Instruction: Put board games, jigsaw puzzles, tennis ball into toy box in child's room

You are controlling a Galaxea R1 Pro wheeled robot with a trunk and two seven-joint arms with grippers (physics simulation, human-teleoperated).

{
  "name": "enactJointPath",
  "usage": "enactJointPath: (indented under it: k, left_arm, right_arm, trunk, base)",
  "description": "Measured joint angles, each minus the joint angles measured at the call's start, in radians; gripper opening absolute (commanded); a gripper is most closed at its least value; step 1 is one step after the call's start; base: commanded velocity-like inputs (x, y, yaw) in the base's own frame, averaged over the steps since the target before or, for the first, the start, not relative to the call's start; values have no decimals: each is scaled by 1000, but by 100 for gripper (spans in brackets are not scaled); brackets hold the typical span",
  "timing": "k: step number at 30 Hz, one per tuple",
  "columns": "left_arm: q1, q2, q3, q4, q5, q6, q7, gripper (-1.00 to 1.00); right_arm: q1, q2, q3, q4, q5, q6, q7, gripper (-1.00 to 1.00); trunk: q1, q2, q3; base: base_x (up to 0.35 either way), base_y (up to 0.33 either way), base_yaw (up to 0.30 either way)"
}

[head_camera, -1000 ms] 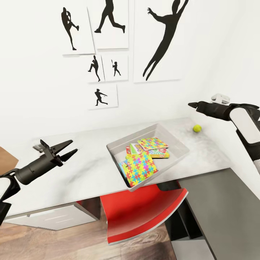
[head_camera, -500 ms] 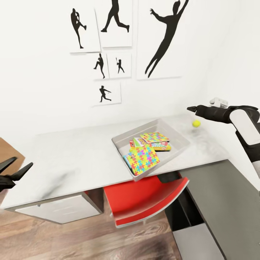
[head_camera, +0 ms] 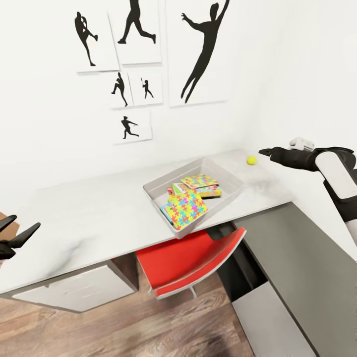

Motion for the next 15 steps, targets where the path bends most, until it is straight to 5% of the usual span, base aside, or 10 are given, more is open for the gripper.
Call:
enactJointPath:
  k: [15]
  left_arm:
    - [9,17,45,0,-4,2,5,100]
  right_arm:
    - [-39,69,-1,92,4,-101,-27,100]
  trunk:
    - [0,0,-1]
  base:
    - [-7,6,-56]
